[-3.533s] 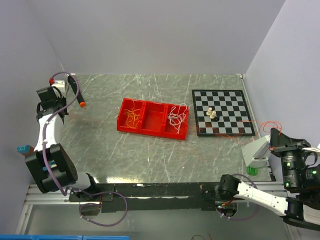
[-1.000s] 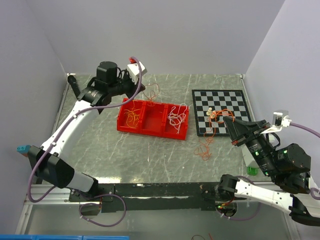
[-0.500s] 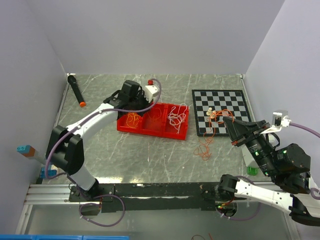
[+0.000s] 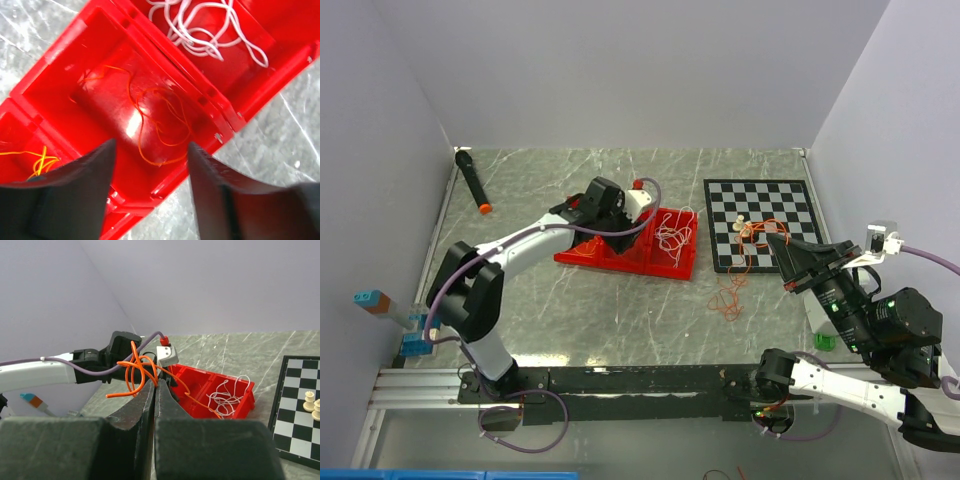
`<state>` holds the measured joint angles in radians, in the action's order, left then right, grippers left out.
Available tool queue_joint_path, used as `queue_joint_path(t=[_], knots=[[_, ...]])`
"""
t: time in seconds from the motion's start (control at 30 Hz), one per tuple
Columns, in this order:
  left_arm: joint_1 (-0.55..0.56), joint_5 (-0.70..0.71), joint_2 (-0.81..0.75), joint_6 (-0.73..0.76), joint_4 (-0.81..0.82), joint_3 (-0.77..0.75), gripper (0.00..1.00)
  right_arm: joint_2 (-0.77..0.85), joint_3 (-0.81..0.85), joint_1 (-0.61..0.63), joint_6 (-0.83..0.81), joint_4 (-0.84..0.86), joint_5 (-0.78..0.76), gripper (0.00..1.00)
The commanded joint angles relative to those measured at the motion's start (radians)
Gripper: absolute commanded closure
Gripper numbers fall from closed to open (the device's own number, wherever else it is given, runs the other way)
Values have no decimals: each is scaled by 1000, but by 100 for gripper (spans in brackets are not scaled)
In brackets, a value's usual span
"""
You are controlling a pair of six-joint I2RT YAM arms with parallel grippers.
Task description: Untangle the cables
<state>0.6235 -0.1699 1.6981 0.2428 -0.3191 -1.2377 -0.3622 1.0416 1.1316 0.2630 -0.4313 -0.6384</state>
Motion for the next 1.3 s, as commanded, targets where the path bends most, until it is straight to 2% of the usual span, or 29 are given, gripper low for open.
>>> queue_joint_path(t=[0.0,0.3,0.4,0.43,0.57,0.83,0.97,1.27], knots=[[1,-57,-86,-14,-52,-35,30,-24,26,-1,-25,26,11,100],[1,-239,-310,-25,-199,-143,1,-96,34,-1,-15,3,3,100],[10,-348,-336,-63,-238,-189,1,-121,37,-1,-11,3,-7,100],[16,-380,-331,-89,-247,-206,3,-124,35,-1,-13,9,-7,100],[71,-511,-308,-174,-213,-233,3,-144,49,-1,-15,17,-7,100],[219,-606,-196,-204,-150,-253,2,-153,49,-1,-15,31,-21,100],[231,-666,-149,-237,-109,-285,2,-156,49,-1,-19,39,-26,100],[234,-758,-52,-424,73,-351,1,-185,64,-1,-21,72,-23,100]])
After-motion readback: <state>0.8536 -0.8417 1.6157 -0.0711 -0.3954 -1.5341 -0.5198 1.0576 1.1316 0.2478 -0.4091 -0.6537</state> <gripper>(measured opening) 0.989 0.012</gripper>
